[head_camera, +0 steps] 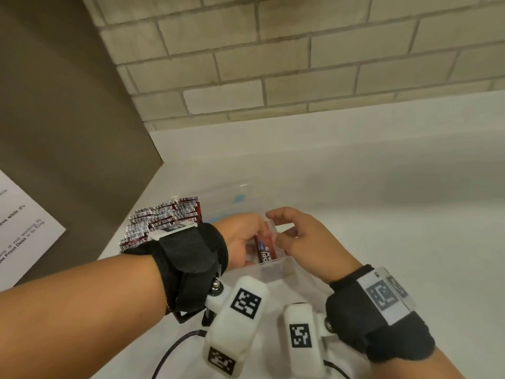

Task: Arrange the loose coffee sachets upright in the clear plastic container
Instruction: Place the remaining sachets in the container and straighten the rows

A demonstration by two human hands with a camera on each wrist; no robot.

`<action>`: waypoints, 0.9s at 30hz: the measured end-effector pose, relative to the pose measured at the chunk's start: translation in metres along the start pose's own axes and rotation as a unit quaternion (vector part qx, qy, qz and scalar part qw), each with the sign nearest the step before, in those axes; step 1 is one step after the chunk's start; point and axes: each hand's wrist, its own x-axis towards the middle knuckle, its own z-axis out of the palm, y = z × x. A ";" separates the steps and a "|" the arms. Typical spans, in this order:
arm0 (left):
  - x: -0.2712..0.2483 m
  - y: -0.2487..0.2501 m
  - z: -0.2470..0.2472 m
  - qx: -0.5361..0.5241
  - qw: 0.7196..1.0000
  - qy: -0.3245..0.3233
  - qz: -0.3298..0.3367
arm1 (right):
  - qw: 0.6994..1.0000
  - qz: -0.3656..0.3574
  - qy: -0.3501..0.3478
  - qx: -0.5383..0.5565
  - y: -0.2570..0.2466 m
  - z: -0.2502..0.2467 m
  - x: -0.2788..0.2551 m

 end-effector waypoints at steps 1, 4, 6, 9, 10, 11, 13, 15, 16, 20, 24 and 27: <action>0.003 -0.001 0.001 0.003 1.000 0.008 0.001 | 1.000 -0.001 0.002 0.001 0.000 0.000 0.000; 0.011 -0.003 0.006 0.004 1.000 0.013 0.008 | 1.000 -0.003 0.005 0.007 0.001 0.000 0.000; 0.015 -0.003 0.010 0.016 1.000 0.015 0.015 | 1.000 -0.005 0.004 0.007 0.001 -0.001 0.000; 0.022 -0.004 0.012 0.046 0.998 0.023 0.028 | 1.000 -0.010 0.004 0.008 0.002 0.000 0.000; 0.023 -0.004 0.012 0.054 0.998 0.025 0.030 | 1.000 -0.012 0.006 0.008 0.002 0.000 0.000; 0.024 -0.004 0.011 0.061 0.997 0.028 0.034 | 1.000 -0.013 0.007 0.007 0.002 0.000 0.000; 0.026 -0.005 0.010 0.072 0.995 0.040 0.049 | 1.000 -0.013 0.006 0.005 0.003 0.000 0.000; 0.027 -0.006 0.009 0.083 0.993 0.049 0.063 | 1.000 -0.014 0.006 0.011 0.002 0.000 0.000; 0.027 -0.006 0.008 0.088 0.992 0.055 0.067 | 1.000 -0.014 0.005 0.013 0.002 0.000 -0.001; 0.018 -0.004 0.005 0.060 0.990 0.082 0.096 | 1.000 -0.016 0.011 0.014 0.001 0.001 0.000; 0.004 0.003 0.004 0.015 0.991 0.070 0.113 | 0.999 -0.019 0.014 0.036 -0.002 0.000 -0.002; -0.005 0.009 0.001 -0.003 0.987 0.069 0.146 | 0.997 -0.031 0.055 0.049 -0.005 0.001 -0.003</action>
